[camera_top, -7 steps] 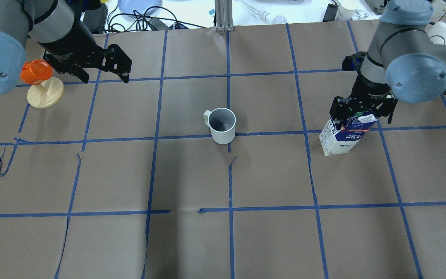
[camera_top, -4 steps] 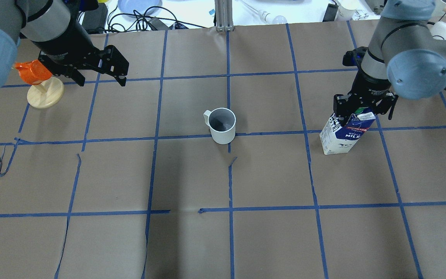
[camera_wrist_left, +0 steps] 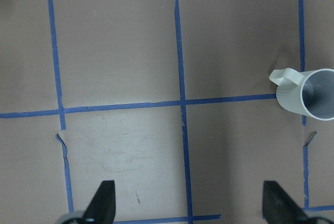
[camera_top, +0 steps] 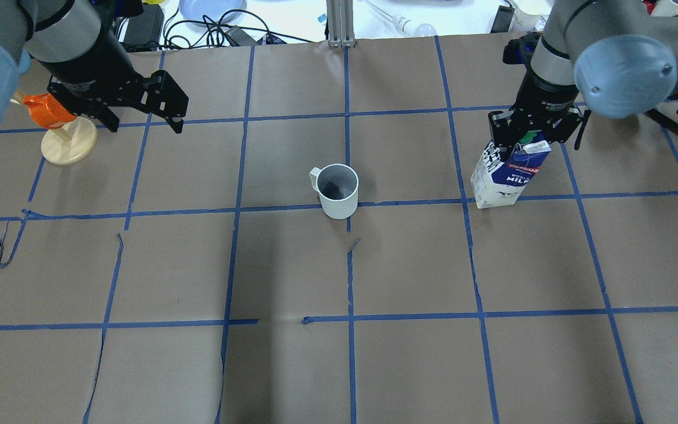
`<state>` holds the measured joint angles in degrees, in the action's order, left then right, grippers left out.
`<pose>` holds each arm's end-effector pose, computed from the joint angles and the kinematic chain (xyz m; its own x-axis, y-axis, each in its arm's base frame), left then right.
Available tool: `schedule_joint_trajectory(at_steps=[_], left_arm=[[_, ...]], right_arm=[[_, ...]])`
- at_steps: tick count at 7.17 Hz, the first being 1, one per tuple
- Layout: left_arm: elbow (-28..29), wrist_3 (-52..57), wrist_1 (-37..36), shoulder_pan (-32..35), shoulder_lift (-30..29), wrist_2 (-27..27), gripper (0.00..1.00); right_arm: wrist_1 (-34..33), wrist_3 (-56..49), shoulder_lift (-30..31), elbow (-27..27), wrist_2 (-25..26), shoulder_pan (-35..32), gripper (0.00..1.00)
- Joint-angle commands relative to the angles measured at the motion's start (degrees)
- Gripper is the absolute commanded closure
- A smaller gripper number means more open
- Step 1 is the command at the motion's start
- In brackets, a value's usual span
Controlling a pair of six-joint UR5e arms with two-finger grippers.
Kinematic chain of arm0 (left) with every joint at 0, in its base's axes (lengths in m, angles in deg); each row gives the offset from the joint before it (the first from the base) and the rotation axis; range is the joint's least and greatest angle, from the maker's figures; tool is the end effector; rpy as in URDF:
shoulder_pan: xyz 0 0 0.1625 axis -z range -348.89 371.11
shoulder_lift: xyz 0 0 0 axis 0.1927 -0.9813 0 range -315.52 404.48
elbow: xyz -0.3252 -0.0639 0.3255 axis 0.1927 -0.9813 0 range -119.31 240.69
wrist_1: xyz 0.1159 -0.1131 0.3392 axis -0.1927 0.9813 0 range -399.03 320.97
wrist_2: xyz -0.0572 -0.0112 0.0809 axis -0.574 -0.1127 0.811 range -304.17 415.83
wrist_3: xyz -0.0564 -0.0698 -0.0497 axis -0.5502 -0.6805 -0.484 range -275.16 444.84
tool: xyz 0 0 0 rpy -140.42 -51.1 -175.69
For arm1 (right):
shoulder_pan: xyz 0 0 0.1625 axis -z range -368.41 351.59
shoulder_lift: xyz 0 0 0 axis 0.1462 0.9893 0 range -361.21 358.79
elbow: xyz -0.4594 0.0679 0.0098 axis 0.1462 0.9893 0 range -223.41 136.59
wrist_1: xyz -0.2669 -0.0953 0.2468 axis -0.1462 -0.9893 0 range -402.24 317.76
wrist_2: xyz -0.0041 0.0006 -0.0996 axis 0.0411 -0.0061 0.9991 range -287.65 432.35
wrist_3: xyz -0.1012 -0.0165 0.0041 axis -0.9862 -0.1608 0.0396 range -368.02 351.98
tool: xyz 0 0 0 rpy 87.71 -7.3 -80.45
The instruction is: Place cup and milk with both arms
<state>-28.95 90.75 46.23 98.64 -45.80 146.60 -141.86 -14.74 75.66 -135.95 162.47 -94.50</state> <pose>-0.1119 -0.4669 0.5337 -0.9981 0.0584 -0.0220 0.0600 0.9948 -0.0821 0.0965 -0.5399 0.4074 -0.9988 -0.0485 -0.0102 -0.0493 0.9933 0.1049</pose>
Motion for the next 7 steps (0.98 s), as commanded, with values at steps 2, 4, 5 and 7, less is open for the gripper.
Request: schedule_joint_trajectory(at_steps=[2, 4, 5, 7], left_arm=[[-0.01, -0.02, 0.0, 0.01, 0.11, 0.54, 0.0], [0.16, -0.02, -0.09, -0.07, 0.2, 0.63, 0.0], [0.08, -0.02, -0.09, -0.16, 0.37, 0.63, 0.0], [-0.01, -0.02, -0.09, -0.16, 0.46, 0.63, 0.0]], right_arm=[[-0.84, 14.91, -4.17, 4.55, -3.36, -11.25, 0.51], [-1.02, 22.58, -5.67, 5.35, -3.38, -15.75, 0.5], [-3.37, 24.19, -7.07, 5.35, -2.68, -18.21, 0.5], [-4.27, 26.49, -7.52, 5.09, -3.2, -18.76, 0.5]])
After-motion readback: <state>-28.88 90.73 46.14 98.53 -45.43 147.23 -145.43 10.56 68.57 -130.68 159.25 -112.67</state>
